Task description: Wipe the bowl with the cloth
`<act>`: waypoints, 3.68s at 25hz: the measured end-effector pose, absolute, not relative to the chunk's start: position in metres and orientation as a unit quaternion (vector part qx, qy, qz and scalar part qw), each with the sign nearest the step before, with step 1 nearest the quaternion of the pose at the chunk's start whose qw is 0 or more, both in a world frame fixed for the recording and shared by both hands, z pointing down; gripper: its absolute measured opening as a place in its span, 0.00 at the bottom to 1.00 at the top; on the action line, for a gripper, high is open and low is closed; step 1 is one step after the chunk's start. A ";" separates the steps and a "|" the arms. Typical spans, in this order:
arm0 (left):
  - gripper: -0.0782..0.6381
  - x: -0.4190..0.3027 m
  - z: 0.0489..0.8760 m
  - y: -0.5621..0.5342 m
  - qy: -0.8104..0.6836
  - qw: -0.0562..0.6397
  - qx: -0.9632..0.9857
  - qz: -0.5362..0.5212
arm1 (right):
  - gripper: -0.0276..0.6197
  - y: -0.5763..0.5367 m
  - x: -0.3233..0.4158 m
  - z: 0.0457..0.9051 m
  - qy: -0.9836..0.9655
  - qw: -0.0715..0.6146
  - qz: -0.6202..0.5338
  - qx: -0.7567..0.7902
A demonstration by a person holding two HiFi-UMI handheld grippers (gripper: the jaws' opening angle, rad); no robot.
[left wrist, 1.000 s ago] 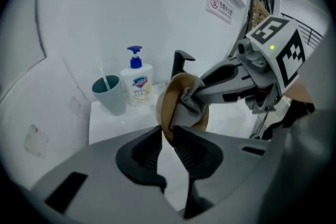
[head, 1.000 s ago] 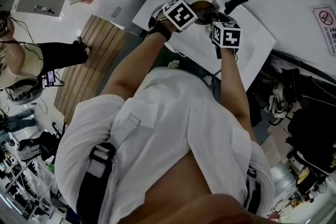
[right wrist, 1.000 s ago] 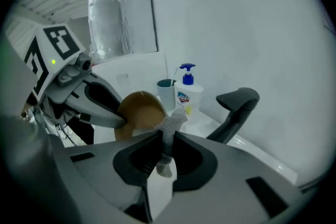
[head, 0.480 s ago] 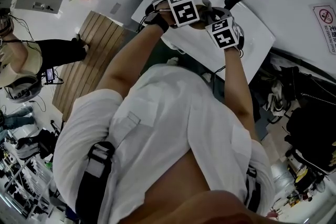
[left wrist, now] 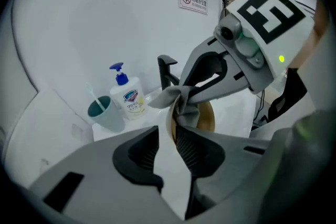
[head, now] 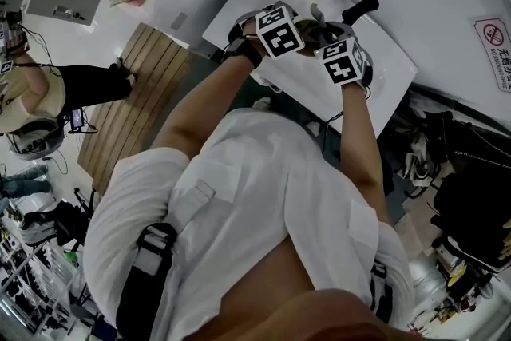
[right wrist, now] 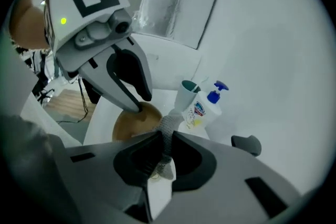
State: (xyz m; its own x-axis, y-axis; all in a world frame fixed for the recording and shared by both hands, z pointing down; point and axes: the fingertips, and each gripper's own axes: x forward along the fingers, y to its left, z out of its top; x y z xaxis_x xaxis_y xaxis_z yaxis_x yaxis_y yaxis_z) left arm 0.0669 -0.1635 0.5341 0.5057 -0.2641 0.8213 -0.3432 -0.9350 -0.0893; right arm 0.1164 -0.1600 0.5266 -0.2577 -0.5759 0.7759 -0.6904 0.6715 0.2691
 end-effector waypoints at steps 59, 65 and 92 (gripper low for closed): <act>0.13 0.064 0.524 -0.177 -0.234 0.096 0.884 0.394 | 0.14 -0.168 0.099 0.513 -0.818 0.415 0.059 0.394; 0.14 0.049 0.518 -0.189 -0.306 0.186 0.888 0.290 | 0.15 -0.173 0.109 0.510 -0.822 0.320 0.125 0.454; 0.14 0.074 0.537 -0.146 -0.110 0.090 0.881 0.451 | 0.16 -0.145 0.078 0.537 -0.835 0.478 -0.007 0.274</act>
